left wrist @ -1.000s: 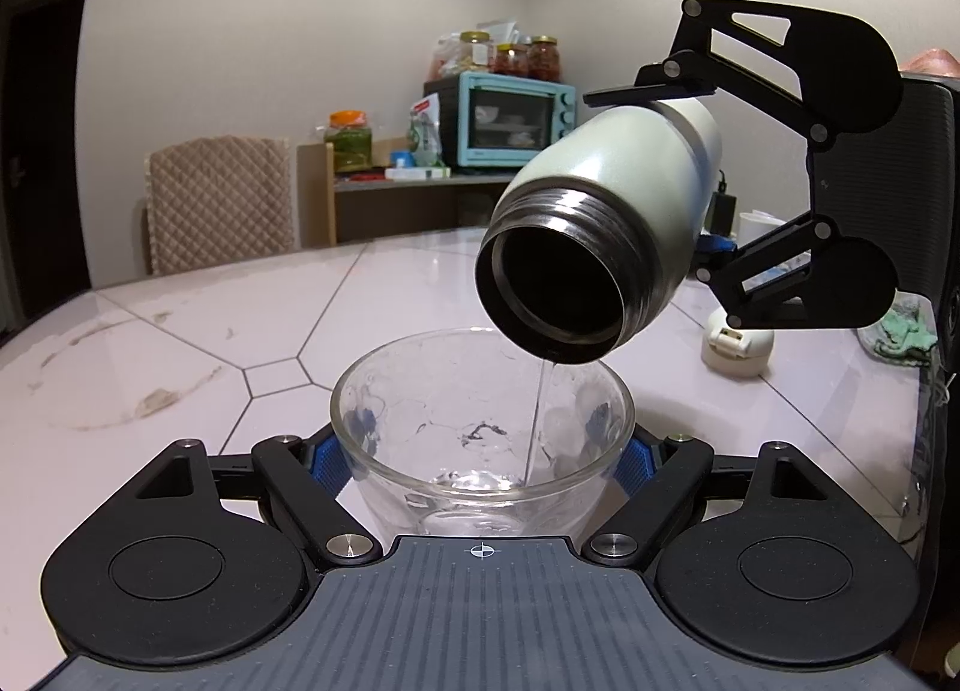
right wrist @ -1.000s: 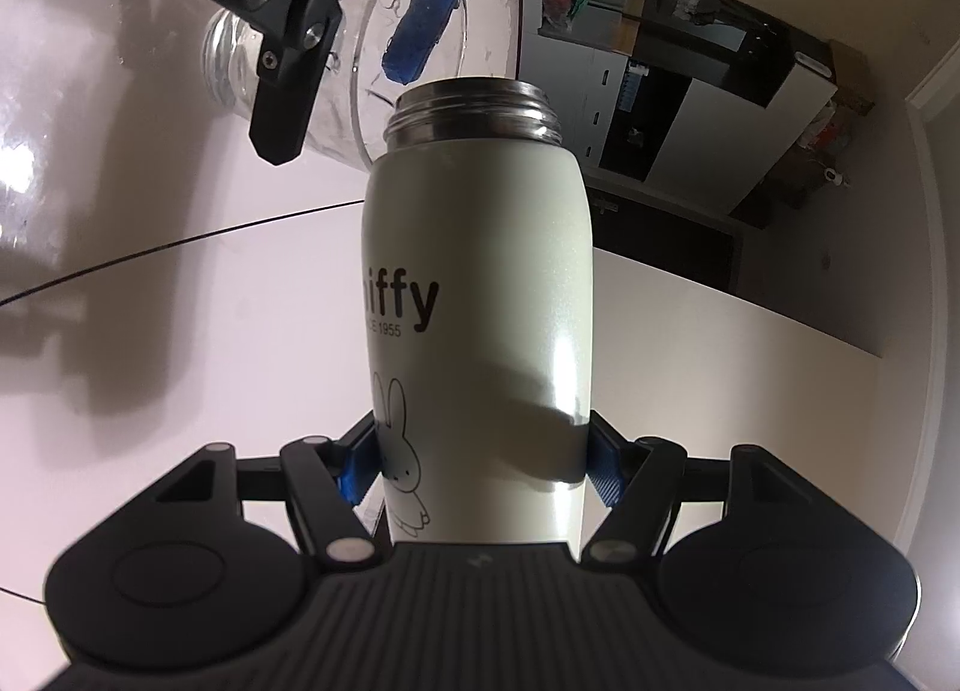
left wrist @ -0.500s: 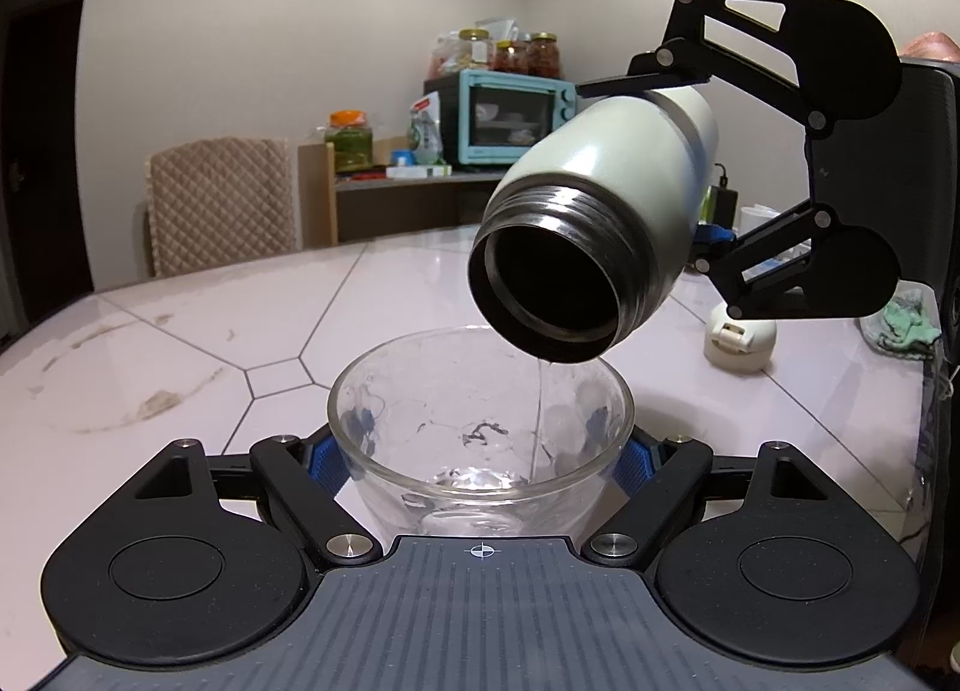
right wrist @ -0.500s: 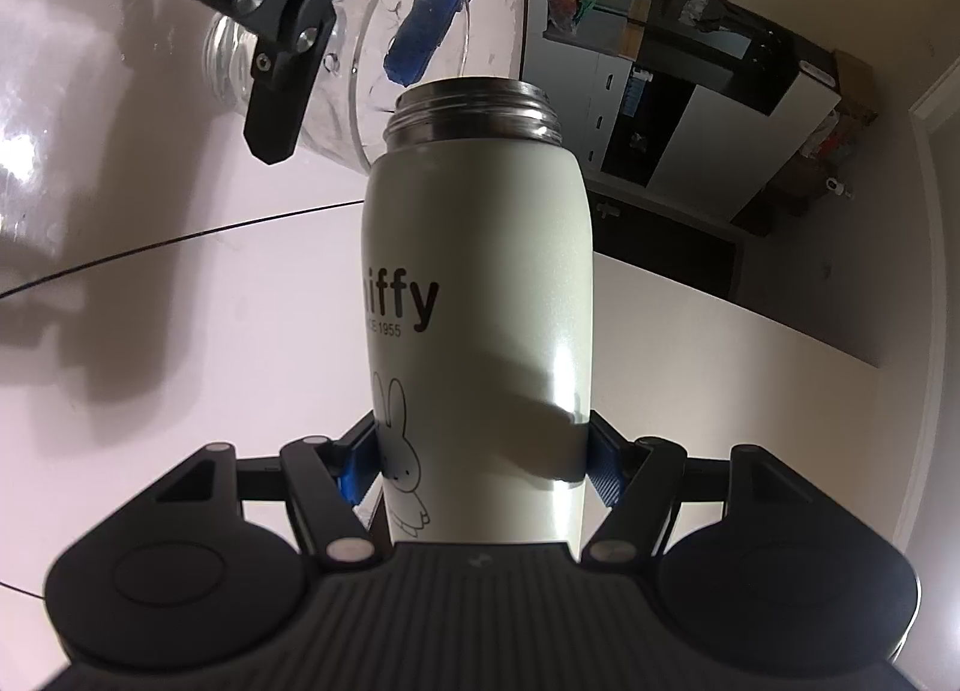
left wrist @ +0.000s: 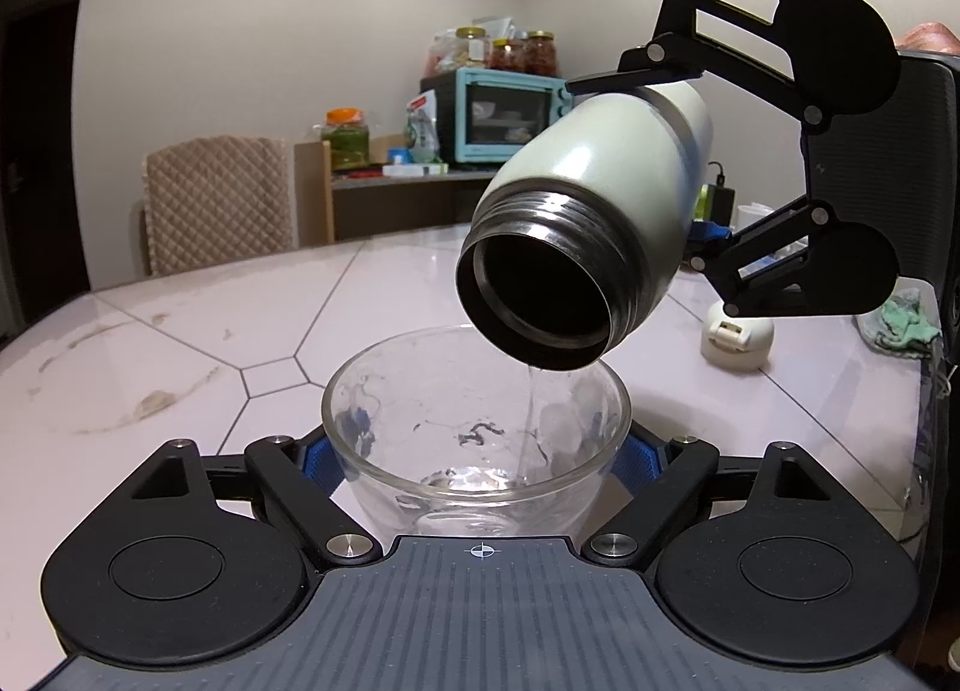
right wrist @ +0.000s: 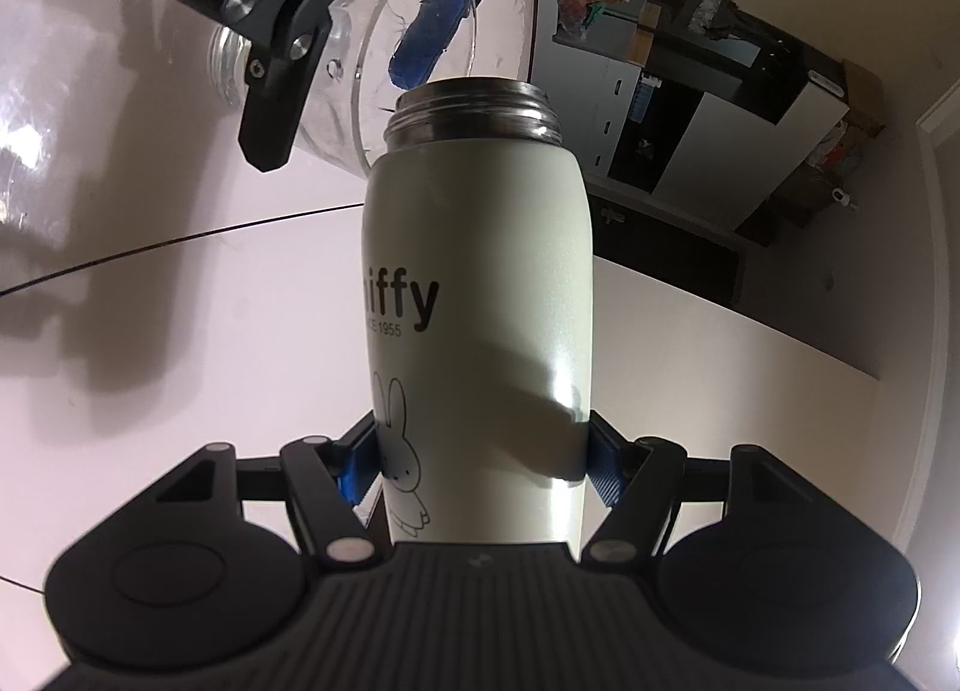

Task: Unscrew bottle cap and pour
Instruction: 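Keep tilting the Miffy bottle over the tumbler while the left gripper holds it, then raise the bottle mouth with the right gripper to stop the pour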

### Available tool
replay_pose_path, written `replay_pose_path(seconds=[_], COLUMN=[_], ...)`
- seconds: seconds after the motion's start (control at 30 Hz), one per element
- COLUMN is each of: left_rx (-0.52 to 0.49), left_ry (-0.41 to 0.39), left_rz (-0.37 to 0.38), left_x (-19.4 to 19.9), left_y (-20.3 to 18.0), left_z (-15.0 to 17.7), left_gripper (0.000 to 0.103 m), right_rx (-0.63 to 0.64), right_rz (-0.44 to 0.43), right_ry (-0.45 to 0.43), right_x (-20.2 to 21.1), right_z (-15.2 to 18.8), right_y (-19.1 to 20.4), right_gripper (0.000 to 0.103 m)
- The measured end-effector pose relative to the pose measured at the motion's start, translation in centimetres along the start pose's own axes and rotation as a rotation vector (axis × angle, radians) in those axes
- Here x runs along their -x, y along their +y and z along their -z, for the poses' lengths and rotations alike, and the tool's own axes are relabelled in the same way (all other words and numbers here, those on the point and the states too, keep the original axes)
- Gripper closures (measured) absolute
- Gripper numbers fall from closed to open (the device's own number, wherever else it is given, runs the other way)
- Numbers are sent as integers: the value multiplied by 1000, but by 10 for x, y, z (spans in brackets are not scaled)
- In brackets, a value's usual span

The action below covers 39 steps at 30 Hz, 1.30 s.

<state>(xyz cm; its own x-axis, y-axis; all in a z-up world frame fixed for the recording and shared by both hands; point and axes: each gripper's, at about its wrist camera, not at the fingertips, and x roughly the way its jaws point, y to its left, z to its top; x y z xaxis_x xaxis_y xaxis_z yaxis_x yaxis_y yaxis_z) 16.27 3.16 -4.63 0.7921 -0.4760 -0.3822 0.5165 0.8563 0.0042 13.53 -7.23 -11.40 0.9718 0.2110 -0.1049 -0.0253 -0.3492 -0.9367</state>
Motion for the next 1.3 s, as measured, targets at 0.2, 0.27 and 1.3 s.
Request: replay_pose_path(seconds=[0.2, 0.27, 1.3], left_rx=[0, 0, 0], left_ry=[0, 2, 9], left_rz=[-1, -1, -5], left_x=[0, -1, -4], left_y=[-1, 0, 0], left_z=[1, 0, -4], left_gripper=[14, 14, 14], right_rx=[-1, -4, -63], right_rz=[-2, -4, -13], right_ry=[0, -1, -9], right_x=[0, 1, 4], right_z=[0, 0, -2], right_y=[0, 1, -2], right_gripper=[33, 33, 33])
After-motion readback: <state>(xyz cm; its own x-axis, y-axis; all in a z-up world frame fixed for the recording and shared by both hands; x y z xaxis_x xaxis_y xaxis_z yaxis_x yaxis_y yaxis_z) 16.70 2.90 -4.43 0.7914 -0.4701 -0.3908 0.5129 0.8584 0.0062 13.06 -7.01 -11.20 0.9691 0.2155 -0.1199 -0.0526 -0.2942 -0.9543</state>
